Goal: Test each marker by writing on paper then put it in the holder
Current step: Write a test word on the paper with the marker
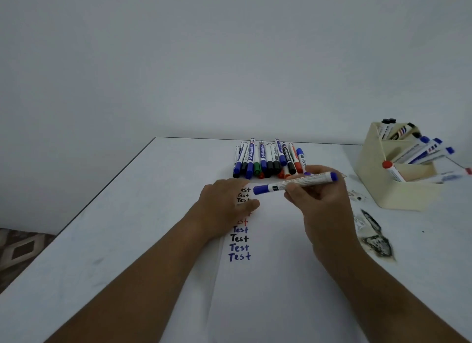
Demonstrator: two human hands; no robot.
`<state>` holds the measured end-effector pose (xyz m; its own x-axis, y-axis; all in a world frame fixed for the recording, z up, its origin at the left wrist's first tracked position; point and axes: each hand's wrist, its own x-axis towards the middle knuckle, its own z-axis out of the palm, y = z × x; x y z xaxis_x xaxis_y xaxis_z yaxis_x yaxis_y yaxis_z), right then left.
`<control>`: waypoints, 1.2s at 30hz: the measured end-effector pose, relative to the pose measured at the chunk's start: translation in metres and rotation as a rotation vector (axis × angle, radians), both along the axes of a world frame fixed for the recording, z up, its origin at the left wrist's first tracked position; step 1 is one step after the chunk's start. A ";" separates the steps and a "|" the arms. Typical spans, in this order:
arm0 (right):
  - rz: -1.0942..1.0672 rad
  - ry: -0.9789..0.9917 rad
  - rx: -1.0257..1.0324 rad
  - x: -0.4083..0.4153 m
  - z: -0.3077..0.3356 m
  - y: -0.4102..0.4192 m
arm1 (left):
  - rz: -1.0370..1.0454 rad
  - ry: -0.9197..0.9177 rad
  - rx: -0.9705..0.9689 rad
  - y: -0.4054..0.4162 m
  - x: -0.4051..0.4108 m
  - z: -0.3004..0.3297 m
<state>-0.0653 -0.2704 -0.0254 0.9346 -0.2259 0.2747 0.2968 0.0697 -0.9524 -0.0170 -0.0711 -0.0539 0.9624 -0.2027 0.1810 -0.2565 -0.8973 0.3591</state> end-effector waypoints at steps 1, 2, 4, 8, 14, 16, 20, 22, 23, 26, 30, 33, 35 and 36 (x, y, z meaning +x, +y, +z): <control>-0.019 -0.005 0.025 -0.001 0.002 -0.001 | 0.002 -0.012 0.020 0.000 0.002 -0.002; -0.032 -0.008 0.043 -0.003 0.004 -0.002 | 0.003 -0.031 0.037 0.001 0.003 -0.004; -0.059 -0.029 0.016 -0.007 0.010 -0.003 | 0.009 -0.038 0.054 0.002 0.004 -0.007; -0.079 -0.123 -0.083 -0.012 0.031 -0.011 | 0.018 -0.045 0.070 0.002 0.003 -0.008; -0.177 -0.226 -0.362 0.008 0.087 -0.066 | 0.008 -0.061 0.052 0.004 0.001 -0.006; -0.267 -0.239 -0.495 0.020 0.108 -0.094 | 0.015 -0.067 0.054 0.004 0.002 -0.007; -0.396 -0.239 -0.667 0.037 0.140 -0.148 | 0.028 -0.087 0.066 0.001 0.004 -0.007; -0.434 -0.192 -0.772 0.044 0.144 -0.166 | 0.025 -0.085 0.067 0.000 0.003 -0.008; -0.448 -0.179 -0.831 0.046 0.144 -0.173 | 0.025 -0.078 0.070 0.000 0.003 -0.008; -0.465 -0.148 -0.970 0.056 0.131 -0.186 | 0.030 -0.068 0.066 -0.001 0.003 -0.006; -0.443 -0.015 -1.089 0.069 0.109 -0.189 | 0.040 -0.068 0.063 -0.001 0.004 -0.007; -0.378 0.127 -1.124 0.078 0.096 -0.189 | 0.039 -0.069 0.070 -0.001 0.004 -0.007; -0.364 0.150 -1.160 0.083 0.086 -0.192 | 0.036 -0.066 0.073 -0.001 0.004 -0.007; -0.367 0.137 -1.167 0.084 0.084 -0.192 | 0.036 -0.067 0.072 -0.001 0.005 -0.007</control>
<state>0.0185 -0.4628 0.0583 0.9045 -0.1659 0.3928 0.0122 -0.9107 -0.4129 -0.0124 -0.0718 -0.0609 0.9556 -0.1832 0.2309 -0.2450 -0.9291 0.2768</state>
